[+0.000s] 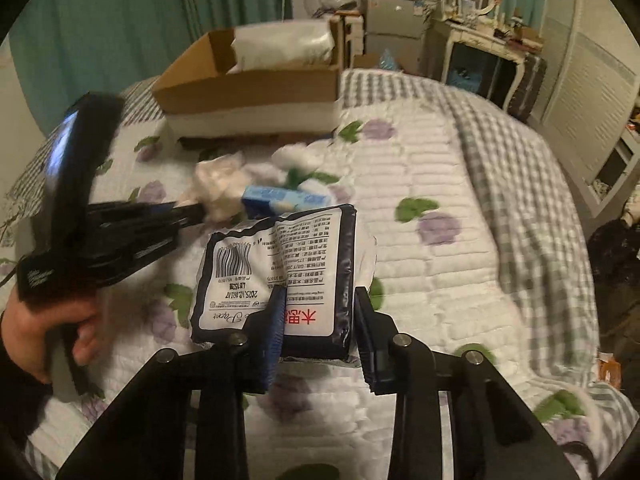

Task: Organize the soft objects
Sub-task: 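Grasp the dark printed package with the right gripper while the left grasps the cream lace cloth, then lift both held items over the box and release them inside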

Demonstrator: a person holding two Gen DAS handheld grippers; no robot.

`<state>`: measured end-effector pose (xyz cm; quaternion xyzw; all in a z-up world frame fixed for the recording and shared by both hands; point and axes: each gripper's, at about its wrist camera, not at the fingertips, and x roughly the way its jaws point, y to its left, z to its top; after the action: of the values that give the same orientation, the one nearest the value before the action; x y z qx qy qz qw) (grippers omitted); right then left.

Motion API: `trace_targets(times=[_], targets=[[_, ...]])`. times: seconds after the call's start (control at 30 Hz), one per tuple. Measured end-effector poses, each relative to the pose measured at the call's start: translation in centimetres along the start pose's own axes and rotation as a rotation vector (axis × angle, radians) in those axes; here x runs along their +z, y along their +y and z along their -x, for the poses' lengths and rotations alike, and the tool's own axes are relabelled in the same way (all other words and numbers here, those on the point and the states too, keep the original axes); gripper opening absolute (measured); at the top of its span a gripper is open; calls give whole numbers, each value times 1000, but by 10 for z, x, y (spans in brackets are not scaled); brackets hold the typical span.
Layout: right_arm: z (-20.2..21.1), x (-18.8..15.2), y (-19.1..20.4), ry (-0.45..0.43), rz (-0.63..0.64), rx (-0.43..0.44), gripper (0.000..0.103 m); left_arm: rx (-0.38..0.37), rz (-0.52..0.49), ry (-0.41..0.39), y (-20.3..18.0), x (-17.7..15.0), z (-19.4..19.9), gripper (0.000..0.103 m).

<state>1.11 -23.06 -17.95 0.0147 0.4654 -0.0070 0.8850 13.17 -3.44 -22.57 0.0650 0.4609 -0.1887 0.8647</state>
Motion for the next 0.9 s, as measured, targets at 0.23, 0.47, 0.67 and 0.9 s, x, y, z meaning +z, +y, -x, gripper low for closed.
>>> trace_targets(times=[0.23,0.47,0.67,0.9], targets=[[34,5,-2,-91,-15,-45,32,45,42,-114,6,-2,54,10],[80,17,17,-235,14,-65,32,64,78,-257,9,-7,125,10],[128,30,35,-357,34,-61,32,68,97,-373,11,-11,182,10],[183,48,54,-476,55,-28,32,65,114,-497,16,-7,239,10]])
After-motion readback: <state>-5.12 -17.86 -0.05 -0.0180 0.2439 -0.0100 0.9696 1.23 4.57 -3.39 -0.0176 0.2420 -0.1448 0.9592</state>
